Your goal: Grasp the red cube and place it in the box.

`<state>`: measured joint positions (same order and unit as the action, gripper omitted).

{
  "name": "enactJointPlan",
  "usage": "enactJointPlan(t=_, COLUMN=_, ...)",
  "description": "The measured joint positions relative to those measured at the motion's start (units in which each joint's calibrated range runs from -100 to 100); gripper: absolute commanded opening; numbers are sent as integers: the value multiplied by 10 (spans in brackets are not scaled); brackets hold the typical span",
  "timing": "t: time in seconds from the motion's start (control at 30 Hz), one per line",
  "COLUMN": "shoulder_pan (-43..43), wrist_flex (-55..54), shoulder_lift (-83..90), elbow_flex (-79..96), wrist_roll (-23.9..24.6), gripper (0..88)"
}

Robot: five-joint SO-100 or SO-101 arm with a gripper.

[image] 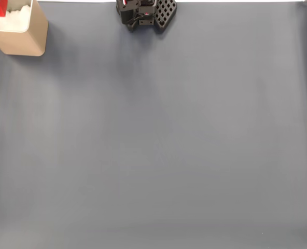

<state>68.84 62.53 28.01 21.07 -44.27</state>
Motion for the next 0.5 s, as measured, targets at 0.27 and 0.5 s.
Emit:
enactJointPlan(t=0.27, shoulder_pan=19, wrist_flex=-14, shoulder_lift=0, elbow_flex=0, wrist_roll=0, gripper=0)
enactJointPlan(t=0.5, shoulder_pan=23, wrist_flex=-21, shoulder_lift=-4, elbow_flex=0, wrist_roll=0, gripper=0)
